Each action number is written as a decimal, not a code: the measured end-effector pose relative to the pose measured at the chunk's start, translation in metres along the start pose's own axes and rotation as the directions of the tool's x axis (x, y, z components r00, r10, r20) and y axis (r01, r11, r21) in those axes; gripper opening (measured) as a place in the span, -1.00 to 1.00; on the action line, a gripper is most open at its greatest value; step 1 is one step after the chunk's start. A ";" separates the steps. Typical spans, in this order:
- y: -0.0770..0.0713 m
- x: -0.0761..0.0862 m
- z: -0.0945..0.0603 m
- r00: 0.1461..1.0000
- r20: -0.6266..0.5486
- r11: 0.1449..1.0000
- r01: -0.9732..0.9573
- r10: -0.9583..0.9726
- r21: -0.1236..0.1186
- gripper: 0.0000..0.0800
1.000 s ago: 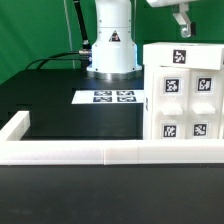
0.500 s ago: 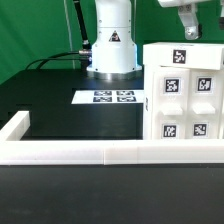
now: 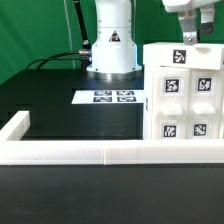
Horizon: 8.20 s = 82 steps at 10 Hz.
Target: Assemble cabinet
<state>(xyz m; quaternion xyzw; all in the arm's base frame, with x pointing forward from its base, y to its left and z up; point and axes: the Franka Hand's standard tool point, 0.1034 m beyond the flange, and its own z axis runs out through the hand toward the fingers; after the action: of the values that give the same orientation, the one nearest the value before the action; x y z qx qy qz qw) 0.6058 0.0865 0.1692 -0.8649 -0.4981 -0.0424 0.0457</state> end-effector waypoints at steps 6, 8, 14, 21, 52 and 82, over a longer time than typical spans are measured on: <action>-0.002 -0.017 0.020 1.000 0.008 1.000 -0.015 0.015 0.006 0.99; -0.003 -0.020 0.023 1.000 0.012 1.000 -0.019 0.019 0.011 0.99; -0.003 -0.020 0.023 0.968 0.014 0.968 -0.250 0.250 0.008 0.37; 0.003 -0.018 0.023 0.721 -0.089 0.723 -0.690 0.687 -0.011 0.38; -0.034 0.008 0.030 -0.975 0.186 -0.991 -0.115 0.125 0.062 0.43; -0.029 0.027 -0.016 0.889 -0.112 0.896 -0.441 0.444 0.049 0.99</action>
Offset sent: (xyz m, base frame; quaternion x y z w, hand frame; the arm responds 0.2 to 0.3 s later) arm -0.0062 -0.0041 -0.0110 0.0082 0.0149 0.0000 0.9999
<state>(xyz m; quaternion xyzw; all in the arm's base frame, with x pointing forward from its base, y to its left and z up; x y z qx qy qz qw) 0.5939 0.1217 0.1891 -0.9508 -0.2850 -0.0772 0.0939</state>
